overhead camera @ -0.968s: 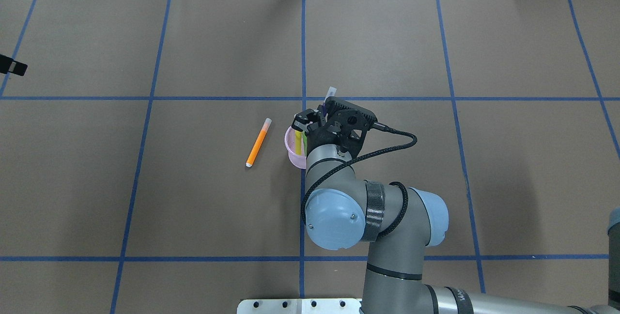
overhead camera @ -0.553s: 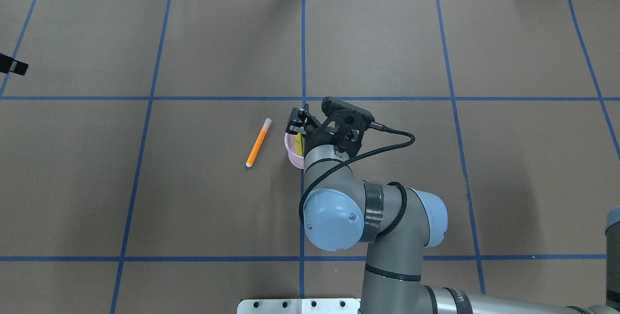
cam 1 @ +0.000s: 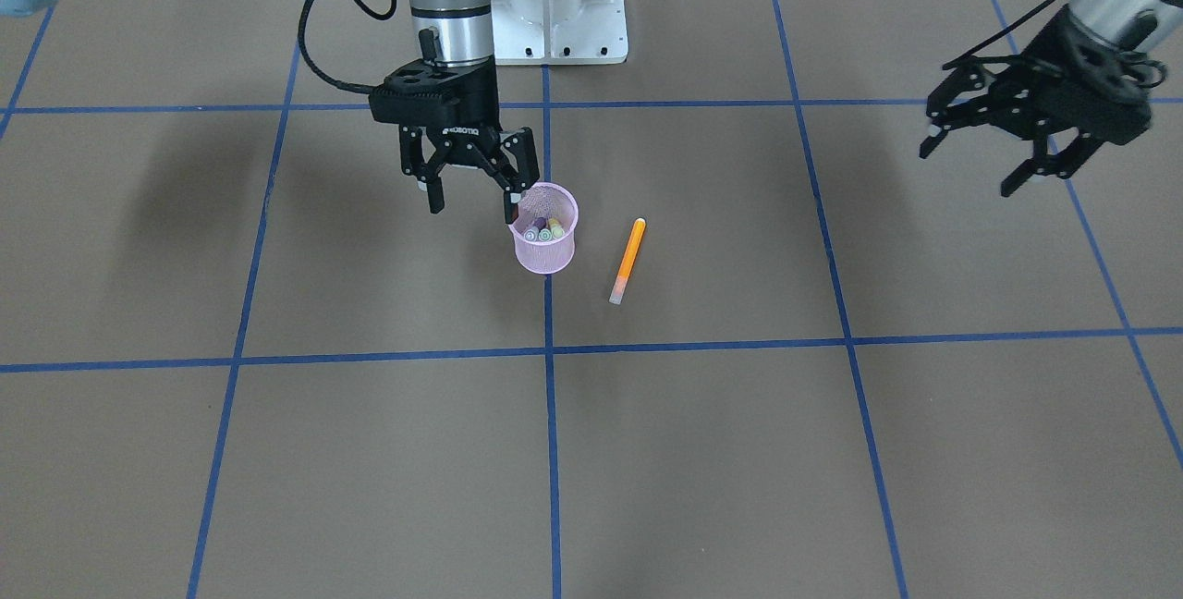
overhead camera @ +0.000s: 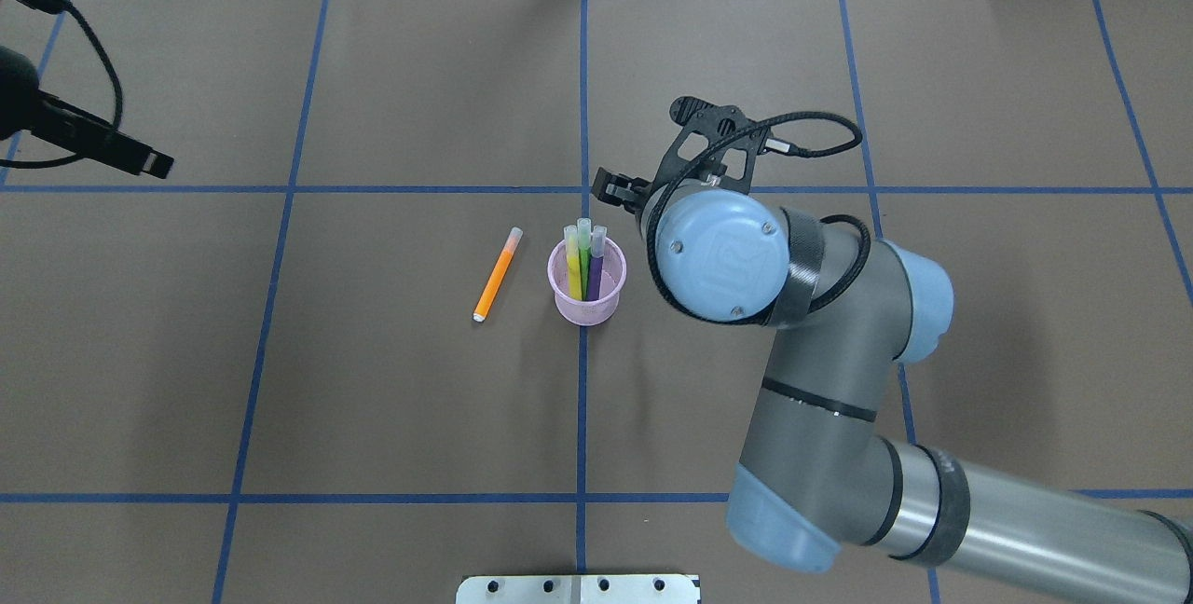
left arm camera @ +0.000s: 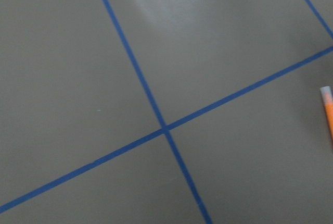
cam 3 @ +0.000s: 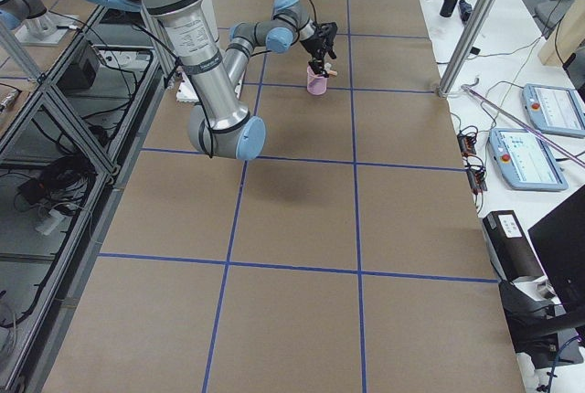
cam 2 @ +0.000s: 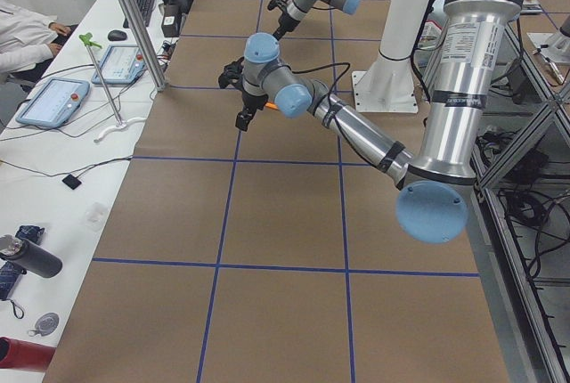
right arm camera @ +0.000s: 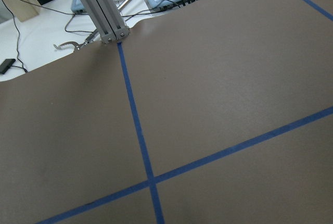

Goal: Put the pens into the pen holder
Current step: 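Withdraw the right gripper while the left gripper reaches toward the orange marker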

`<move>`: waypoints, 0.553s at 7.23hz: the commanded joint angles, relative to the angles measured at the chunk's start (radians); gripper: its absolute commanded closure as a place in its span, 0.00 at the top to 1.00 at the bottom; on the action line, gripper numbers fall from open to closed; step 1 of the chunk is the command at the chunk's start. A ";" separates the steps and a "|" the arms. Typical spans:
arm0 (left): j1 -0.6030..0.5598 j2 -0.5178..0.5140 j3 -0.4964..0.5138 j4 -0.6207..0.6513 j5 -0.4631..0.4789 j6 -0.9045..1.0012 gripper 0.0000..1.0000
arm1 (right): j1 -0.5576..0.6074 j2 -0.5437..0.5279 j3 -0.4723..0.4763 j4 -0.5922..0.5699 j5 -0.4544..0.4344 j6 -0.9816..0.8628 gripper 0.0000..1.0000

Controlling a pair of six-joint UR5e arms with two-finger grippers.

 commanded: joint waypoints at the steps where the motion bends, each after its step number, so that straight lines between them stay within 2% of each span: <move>1: 0.137 -0.091 0.042 0.001 0.010 -0.155 1.00 | 0.188 -0.045 0.005 -0.008 0.307 -0.204 0.99; 4: 0.249 -0.251 0.220 -0.034 0.139 -0.334 1.00 | 0.427 -0.142 0.004 -0.001 0.613 -0.578 1.00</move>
